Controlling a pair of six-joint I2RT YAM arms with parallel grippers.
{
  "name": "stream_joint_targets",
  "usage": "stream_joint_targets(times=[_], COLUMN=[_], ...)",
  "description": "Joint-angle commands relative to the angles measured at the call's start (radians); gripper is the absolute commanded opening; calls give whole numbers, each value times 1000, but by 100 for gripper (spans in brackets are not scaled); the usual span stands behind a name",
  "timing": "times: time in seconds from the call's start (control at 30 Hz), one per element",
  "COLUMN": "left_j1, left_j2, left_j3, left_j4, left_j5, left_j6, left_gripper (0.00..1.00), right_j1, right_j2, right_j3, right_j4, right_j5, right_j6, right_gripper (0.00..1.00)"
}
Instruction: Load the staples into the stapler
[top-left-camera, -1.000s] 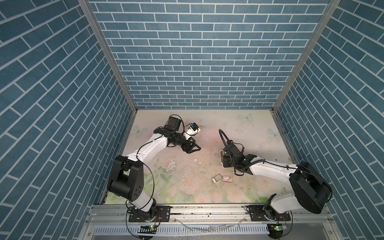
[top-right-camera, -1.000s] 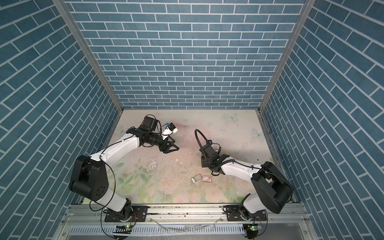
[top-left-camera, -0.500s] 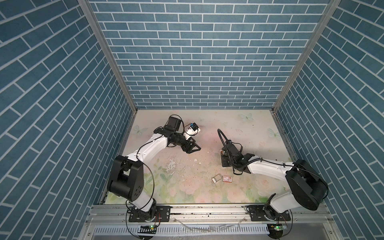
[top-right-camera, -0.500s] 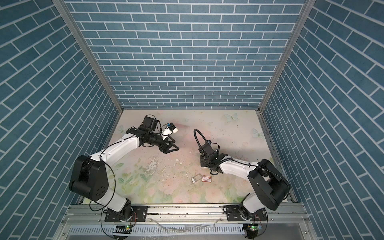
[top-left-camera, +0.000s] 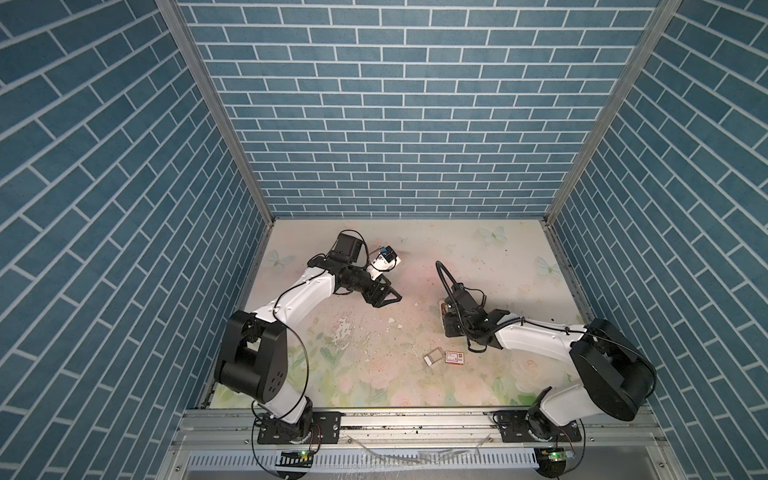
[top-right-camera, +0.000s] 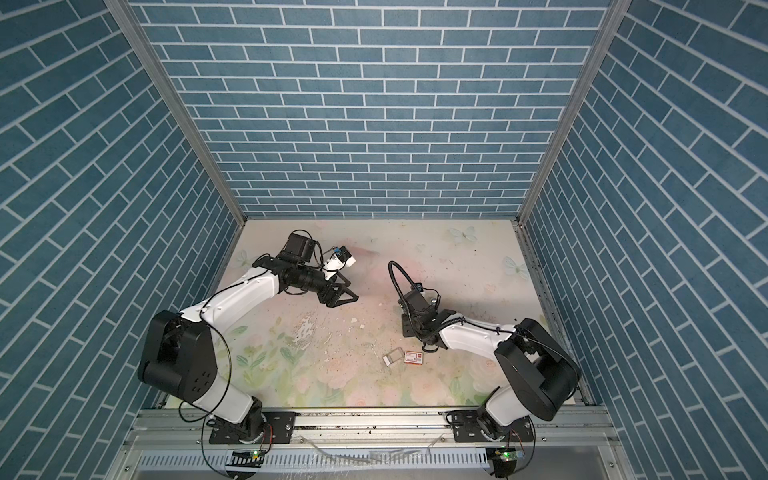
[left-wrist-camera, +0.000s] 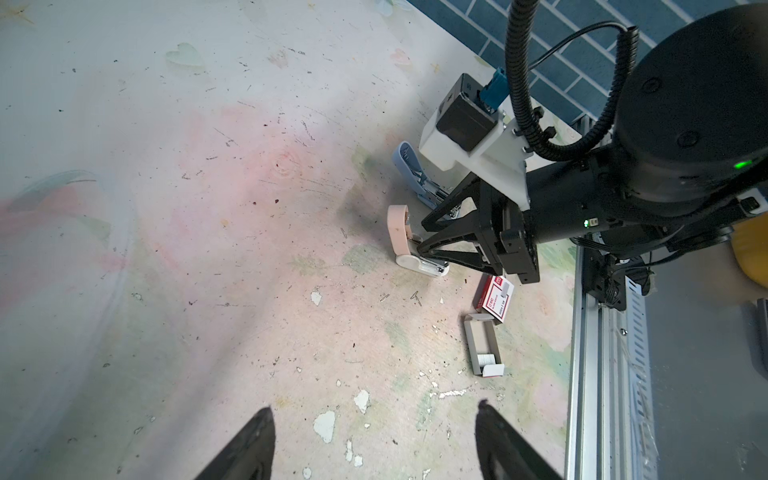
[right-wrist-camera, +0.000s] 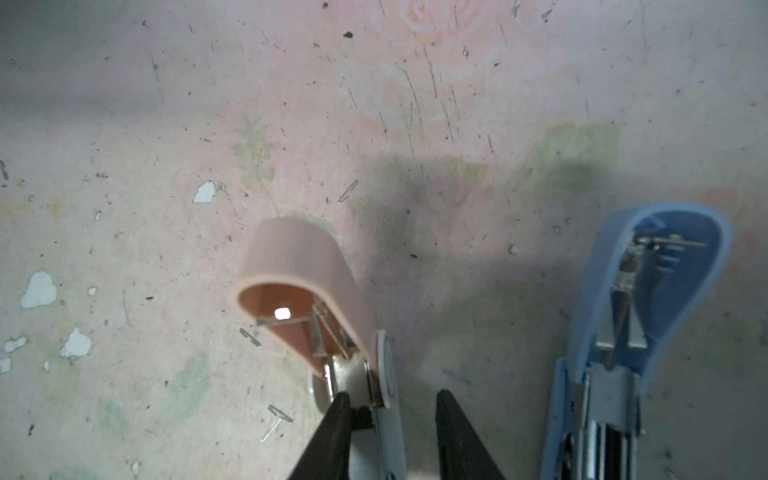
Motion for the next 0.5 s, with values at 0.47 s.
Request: stream_joint_targets(times=[0.47], left_j1=[2], left_j2=[9], left_j3=[-6], left_j4=[-12], left_j5=[4], left_j6=[10], left_gripper=[77], right_j1=[-1], right_j2=[-145], right_j3=[-59], right_j4=[45], right_j5=[-22], right_j6=[9], right_gripper=[39])
